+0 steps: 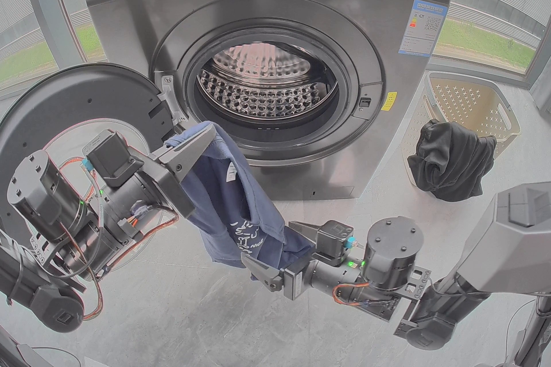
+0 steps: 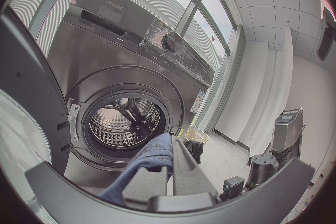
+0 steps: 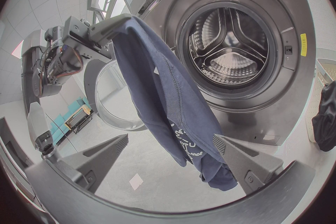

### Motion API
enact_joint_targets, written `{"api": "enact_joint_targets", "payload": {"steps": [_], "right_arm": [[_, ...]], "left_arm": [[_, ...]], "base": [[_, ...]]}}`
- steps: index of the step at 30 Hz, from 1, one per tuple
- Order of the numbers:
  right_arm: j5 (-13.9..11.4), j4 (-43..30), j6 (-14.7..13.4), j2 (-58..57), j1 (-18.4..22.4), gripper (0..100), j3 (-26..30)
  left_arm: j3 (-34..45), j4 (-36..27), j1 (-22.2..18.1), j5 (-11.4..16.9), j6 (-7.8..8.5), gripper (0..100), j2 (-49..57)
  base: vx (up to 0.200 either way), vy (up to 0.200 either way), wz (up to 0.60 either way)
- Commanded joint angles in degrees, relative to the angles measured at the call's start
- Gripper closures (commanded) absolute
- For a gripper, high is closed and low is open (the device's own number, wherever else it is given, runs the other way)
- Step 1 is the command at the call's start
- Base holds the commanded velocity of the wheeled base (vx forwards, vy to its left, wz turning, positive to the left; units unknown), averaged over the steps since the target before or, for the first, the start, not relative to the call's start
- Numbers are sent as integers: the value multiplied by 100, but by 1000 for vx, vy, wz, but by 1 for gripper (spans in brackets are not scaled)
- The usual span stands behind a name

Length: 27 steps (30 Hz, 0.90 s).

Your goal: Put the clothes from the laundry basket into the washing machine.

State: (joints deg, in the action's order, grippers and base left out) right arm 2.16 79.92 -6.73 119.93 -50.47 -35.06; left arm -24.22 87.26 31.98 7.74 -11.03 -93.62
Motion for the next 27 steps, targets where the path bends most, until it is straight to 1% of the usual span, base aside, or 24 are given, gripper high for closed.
{"api": "enact_joint_targets", "payload": {"steps": [1,2,3,6,8,9,12,13,17,21,25,26,27], "right_arm": [[-5,-3,66,681,72,0,-528],[-5,-12,75,786,107,0,-642],[-5,-12,75,786,107,0,-642],[-5,-47,84,1085,354,0,-1117],[-5,-56,93,1164,441,0,-1284],[-5,-73,102,1243,521,0,-1495],[-5,-73,102,1349,591,0,-1715],[-5,-73,102,1401,626,100,-1811],[-5,-64,102,1481,696,100,-2014],[-5,-47,102,1401,696,100,-2005],[-5,-12,102,892,705,100,-1671],[-14,-12,102,558,740,100,-1513],[-14,-12,102,558,740,100,-1513]], "left_arm": [[-4,2,2,-1,-4,100,28],[-4,2,2,-1,-4,100,28],[-4,2,2,-1,-4,100,28],[-4,2,2,8,-4,100,28],[-4,2,2,8,-4,100,28],[-4,2,2,8,-4,100,28],[-4,2,2,8,-4,100,28],[-4,2,2,17,-4,100,28],[-4,2,2,17,-4,100,28],[-4,2,2,17,-4,100,28],[-4,2,-7,17,-4,100,11],[-4,2,-16,17,-4,100,20],[-4,2,-16,17,-4,100,20]], "base": [[0,0,0],[0,0,0],[0,0,0],[0,0,0],[0,0,0],[0,0,0],[0,0,0],[0,0,0],[0,0,0],[0,0,0],[0,0,0],[0,0,0],[0,0,0]]}}
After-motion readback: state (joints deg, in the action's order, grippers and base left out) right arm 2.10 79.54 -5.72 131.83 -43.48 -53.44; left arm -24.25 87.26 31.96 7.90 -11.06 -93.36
